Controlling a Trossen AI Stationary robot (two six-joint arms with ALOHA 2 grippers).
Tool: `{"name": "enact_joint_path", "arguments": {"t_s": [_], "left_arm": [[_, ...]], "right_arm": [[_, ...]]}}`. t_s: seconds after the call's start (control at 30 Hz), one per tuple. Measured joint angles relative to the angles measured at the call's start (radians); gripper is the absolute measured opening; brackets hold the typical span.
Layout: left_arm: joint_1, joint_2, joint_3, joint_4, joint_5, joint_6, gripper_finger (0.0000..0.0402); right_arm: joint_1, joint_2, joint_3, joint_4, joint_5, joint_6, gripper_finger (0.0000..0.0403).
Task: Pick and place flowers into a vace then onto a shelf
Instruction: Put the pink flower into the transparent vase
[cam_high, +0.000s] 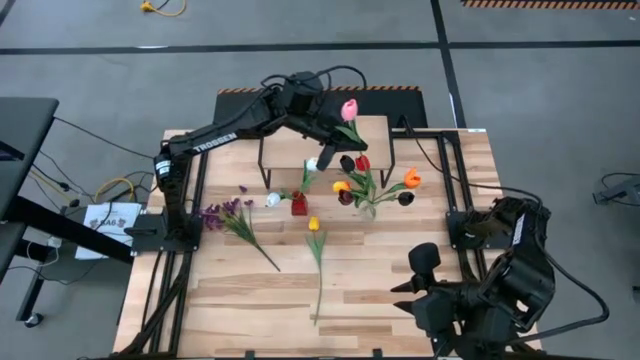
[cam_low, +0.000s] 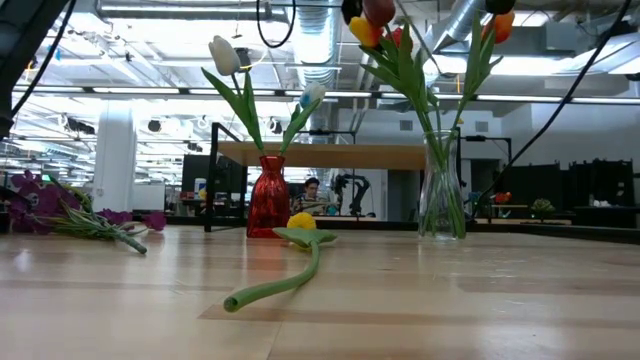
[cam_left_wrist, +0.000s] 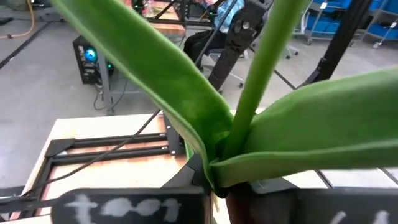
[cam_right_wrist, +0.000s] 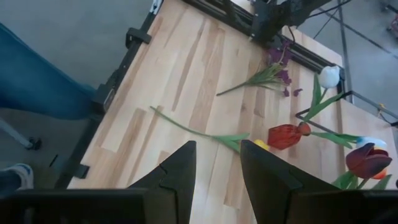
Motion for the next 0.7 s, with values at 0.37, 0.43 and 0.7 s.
{"name": "enact_joint_path", "arguments": {"t_s": [0.37,0.43,0.7], "left_arm": [[0.003,0.0,0.0,0.004,-0.018,-0.034,0.0],[-0.008,0.0,0.0,0.005,-0.032,-0.033,0.0],[-0.057,0.017,0.0,-0.009,-0.106,0.007,0.0]], "right_arm": [[0.041,-0.061,0.0,0.0,-0.001,0.0,0.0118],[0.048,-0.071,0.0,0.0,-0.001,-0.001,0.0118],[0.058,-0.101,0.0,0.0,0.001,-0.001,0.0118]]}}
